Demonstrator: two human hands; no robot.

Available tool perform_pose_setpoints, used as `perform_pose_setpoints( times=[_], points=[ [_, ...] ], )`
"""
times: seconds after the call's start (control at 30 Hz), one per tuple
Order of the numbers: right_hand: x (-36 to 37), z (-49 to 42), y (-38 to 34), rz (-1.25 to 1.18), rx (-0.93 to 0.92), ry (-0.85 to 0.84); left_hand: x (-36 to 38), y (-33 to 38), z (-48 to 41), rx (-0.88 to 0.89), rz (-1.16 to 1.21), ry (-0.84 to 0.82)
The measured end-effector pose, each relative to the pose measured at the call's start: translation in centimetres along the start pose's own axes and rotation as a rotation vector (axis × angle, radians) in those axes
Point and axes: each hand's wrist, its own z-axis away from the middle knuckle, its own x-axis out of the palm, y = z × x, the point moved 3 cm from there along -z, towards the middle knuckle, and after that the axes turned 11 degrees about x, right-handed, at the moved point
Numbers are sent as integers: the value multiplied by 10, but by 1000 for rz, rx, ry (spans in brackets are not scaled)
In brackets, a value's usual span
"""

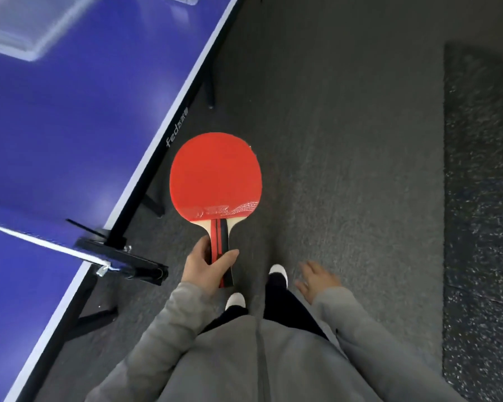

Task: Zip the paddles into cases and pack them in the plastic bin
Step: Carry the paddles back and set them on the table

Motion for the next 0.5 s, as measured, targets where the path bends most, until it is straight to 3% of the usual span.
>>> perform_pose_setpoints(
  times=[0.2, 0.5],
  points=[
    [-72, -75, -20, 181, -150, 8, -3, 8, -49, -78, -10, 283],
    [-174, -159, -35, 410, -260, -21, -2, 30, -88, -133, 178, 666]
  ],
)
